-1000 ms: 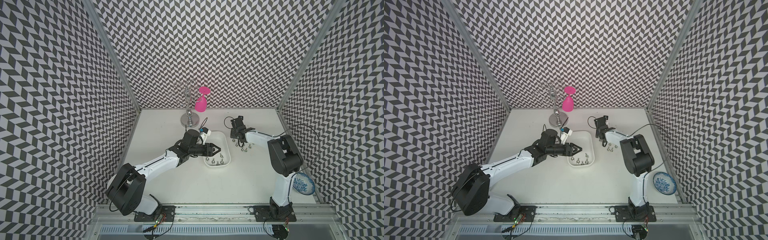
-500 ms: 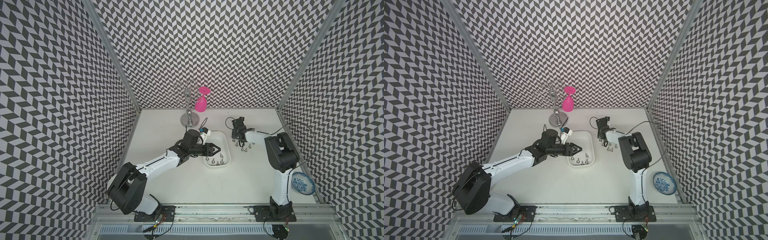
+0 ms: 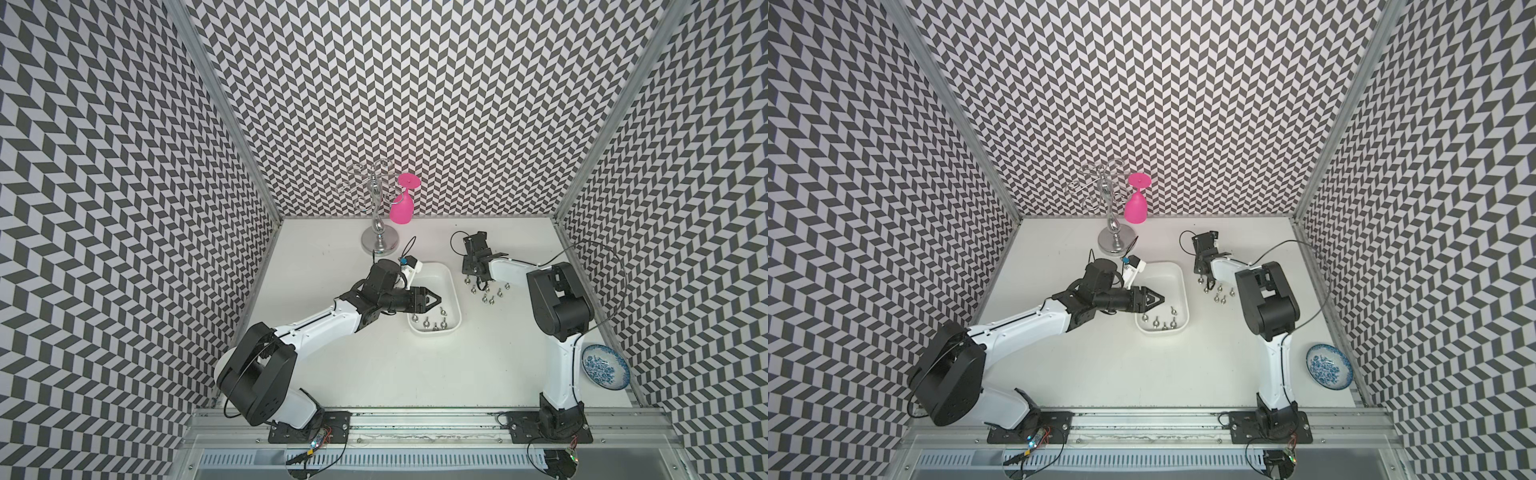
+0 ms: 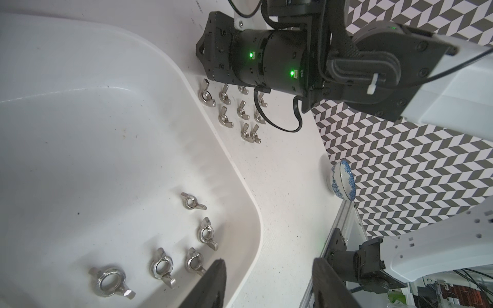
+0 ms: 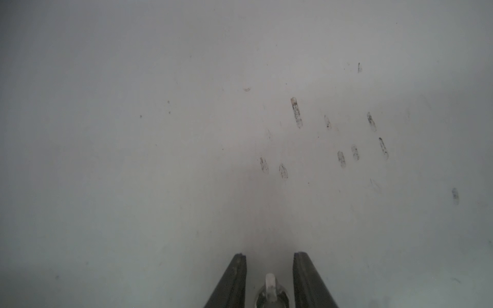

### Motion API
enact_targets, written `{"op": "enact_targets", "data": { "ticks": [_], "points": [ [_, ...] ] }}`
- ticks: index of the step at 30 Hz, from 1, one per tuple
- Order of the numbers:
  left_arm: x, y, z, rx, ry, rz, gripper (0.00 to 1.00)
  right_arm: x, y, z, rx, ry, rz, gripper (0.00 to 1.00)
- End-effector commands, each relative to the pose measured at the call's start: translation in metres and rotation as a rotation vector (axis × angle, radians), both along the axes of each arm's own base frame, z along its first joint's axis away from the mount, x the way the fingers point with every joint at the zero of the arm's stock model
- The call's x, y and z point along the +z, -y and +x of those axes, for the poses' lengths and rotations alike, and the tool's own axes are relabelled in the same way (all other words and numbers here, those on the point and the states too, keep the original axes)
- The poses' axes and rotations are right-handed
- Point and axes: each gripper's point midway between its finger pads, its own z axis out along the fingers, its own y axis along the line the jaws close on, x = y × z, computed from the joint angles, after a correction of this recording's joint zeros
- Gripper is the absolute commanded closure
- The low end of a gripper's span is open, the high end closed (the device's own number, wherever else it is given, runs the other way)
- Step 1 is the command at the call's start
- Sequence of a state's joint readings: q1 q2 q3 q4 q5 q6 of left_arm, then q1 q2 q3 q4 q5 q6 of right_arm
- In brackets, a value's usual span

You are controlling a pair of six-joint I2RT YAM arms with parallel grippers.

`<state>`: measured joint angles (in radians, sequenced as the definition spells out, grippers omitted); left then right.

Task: Take out the wing nut from the storage box
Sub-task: Place the wing nut at the center of the board, then pick up the wing nut from the storage box.

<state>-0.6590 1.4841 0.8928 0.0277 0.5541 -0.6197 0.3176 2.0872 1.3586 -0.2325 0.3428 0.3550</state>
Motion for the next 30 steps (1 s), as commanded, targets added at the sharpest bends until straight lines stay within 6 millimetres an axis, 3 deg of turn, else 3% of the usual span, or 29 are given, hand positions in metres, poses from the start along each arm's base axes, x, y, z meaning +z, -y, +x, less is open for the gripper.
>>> {"op": "enact_targets", "data": {
  "ticks": [1, 4, 7, 12, 16, 19, 23, 30],
  "points": [
    [0.018, 0.002, 0.006, -0.007, 0.061, -0.008, 0.44, 0.050, -0.003, 0.006, 0.013, 0.084, 0.034, 0.64],
    [0.019, -0.007, 0.010, 0.009, 0.069, 0.006, 0.44, 0.082, -0.016, -0.002, 0.062, 0.126, 0.071, 0.64],
    [0.012, -0.024, 0.014, 0.044, 0.051, 0.019, 0.44, 0.104, -0.045, -0.027, 0.160, 0.140, 0.072, 0.64],
    [-0.007, -0.069, 0.025, 0.146, -0.014, 0.049, 0.44, 0.105, -0.112, -0.092, 0.388, 0.053, 0.037, 0.64],
    [-0.016, -0.094, 0.029, 0.202, -0.033, 0.062, 0.44, 0.097, -0.150, -0.130, 0.497, -0.013, 0.065, 0.65],
    [-0.017, -0.093, 0.028, 0.186, -0.045, 0.049, 0.44, 0.079, -0.158, -0.143, 0.507, -0.073, 0.093, 0.65],
    [-0.022, -0.090, 0.027, 0.173, -0.071, 0.040, 0.44, 0.053, -0.151, -0.148, 0.489, -0.130, 0.055, 0.66],
    [-0.030, -0.089, 0.023, 0.168, -0.103, 0.033, 0.45, 0.029, -0.149, -0.161, 0.503, -0.210, 0.064, 0.65]
  ]
}}
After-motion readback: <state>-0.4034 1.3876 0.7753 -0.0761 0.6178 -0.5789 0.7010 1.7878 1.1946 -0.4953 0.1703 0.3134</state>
